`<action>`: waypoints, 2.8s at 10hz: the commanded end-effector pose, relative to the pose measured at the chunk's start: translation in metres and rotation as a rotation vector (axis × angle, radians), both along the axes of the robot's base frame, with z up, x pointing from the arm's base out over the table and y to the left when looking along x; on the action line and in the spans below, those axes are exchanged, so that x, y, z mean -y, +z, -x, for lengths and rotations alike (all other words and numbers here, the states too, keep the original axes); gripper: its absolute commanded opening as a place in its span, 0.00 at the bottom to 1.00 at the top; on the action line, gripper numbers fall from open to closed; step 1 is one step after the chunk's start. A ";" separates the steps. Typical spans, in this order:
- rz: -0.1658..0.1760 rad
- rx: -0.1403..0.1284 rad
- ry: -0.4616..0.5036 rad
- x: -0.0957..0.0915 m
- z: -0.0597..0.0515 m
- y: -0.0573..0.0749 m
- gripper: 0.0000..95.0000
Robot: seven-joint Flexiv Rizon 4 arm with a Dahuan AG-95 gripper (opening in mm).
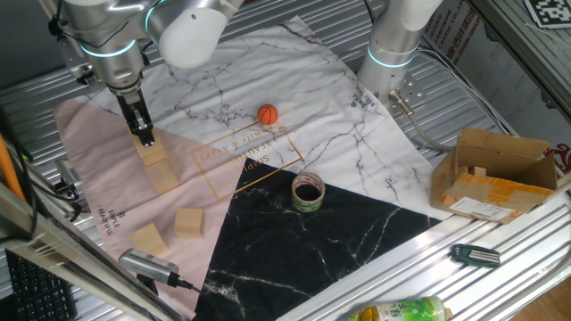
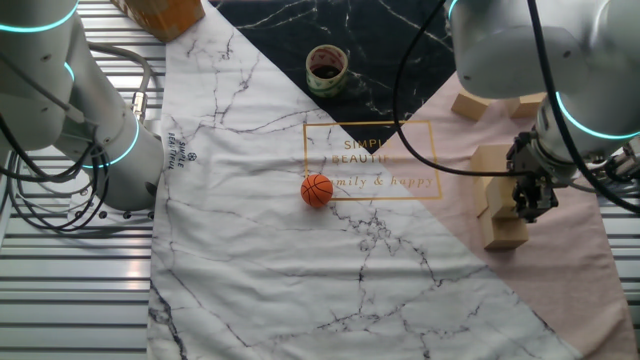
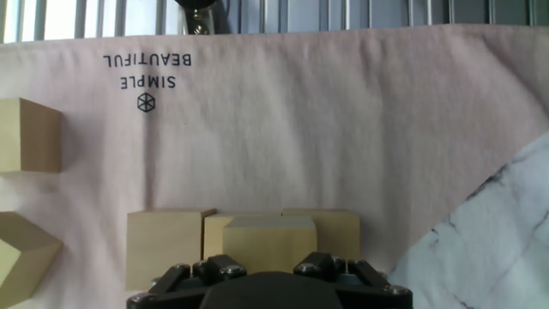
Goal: Stack the blocks into a pyramid shape
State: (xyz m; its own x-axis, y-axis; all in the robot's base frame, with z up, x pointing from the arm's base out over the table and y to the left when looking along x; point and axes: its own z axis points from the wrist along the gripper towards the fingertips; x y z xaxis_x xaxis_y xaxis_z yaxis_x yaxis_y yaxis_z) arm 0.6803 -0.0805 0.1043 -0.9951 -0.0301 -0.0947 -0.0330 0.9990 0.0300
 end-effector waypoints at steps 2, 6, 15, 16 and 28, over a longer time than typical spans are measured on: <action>0.000 0.001 -0.003 0.001 0.000 0.000 0.00; -0.002 0.001 -0.001 0.001 0.000 0.000 0.00; -0.017 0.000 0.005 0.003 -0.001 -0.004 0.00; -0.015 0.000 0.007 0.003 -0.001 -0.004 0.00; -0.018 0.002 0.013 0.003 -0.001 -0.004 0.40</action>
State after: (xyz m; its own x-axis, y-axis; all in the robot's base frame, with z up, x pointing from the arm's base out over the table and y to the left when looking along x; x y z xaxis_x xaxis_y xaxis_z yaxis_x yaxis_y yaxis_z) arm 0.6813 -0.0838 0.1003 -0.9944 -0.0397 -0.0978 -0.0445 0.9979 0.0471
